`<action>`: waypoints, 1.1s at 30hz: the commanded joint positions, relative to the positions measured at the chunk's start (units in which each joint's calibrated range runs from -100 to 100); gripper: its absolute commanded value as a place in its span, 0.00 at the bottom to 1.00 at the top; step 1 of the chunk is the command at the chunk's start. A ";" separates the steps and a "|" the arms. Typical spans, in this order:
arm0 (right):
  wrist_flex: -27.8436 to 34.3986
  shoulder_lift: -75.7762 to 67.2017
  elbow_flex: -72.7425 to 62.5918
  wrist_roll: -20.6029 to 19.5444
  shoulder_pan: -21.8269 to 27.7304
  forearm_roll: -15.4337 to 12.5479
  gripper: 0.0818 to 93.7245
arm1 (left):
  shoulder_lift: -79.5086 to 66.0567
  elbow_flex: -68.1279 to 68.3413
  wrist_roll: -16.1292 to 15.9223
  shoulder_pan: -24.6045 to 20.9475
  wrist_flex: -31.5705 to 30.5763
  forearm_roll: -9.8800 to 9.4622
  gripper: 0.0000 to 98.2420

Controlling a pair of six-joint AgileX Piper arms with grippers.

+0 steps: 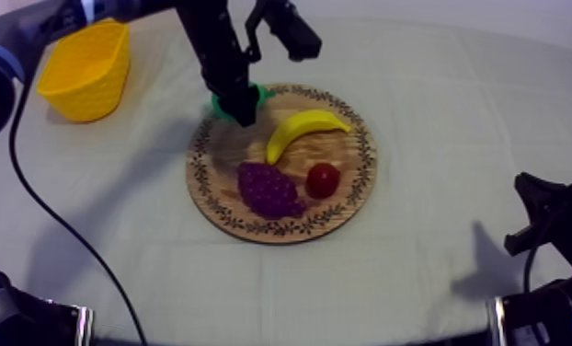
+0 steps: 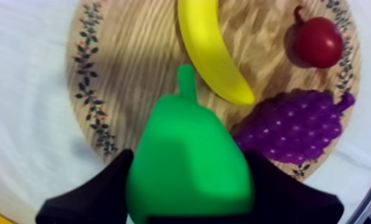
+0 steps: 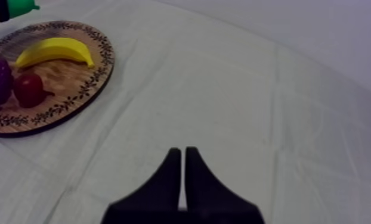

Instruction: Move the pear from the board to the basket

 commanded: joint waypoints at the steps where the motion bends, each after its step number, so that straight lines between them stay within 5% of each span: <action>1: 0.04 -0.04 -0.05 -0.04 -0.01 -0.01 0.00 | -2.67 -0.21 0.21 0.11 0.51 -0.01 0.48; 12: 0.04 -0.04 -0.05 -0.04 -0.01 -0.01 0.00 | -12.41 -3.92 1.54 -0.53 4.23 -0.34 0.49; 33: 0.04 -0.04 -0.05 -0.04 -0.01 -0.01 0.00 | -17.06 -6.17 9.17 -8.98 5.62 -0.76 0.47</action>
